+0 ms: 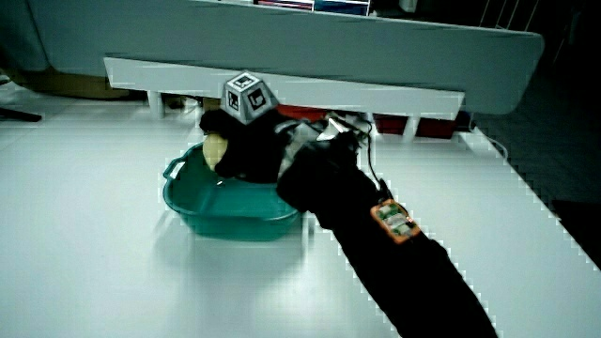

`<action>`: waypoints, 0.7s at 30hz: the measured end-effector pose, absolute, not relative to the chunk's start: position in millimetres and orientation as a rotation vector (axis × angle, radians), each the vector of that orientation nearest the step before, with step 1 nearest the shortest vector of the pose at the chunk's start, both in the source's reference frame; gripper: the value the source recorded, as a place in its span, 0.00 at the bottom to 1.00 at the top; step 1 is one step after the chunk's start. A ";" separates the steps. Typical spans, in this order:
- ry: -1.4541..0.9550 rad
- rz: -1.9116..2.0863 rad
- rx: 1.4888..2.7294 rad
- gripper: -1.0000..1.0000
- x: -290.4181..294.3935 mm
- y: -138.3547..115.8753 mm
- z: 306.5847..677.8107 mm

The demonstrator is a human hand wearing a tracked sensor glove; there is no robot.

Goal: Place pear into plate

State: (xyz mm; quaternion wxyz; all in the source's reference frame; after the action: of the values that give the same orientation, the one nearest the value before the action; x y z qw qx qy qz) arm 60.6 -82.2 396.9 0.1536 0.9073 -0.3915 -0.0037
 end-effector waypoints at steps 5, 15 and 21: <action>-1.063 -0.020 2.605 0.50 61.4 -89.8 409.5; -0.990 -0.034 2.592 0.50 57.8 -96.2 438.5; -0.944 -0.042 2.553 0.50 58.3 -98.8 459.1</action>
State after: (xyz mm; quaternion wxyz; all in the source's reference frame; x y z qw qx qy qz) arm 58.3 -98.8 459.1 0.2082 0.9173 -0.3392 -0.0152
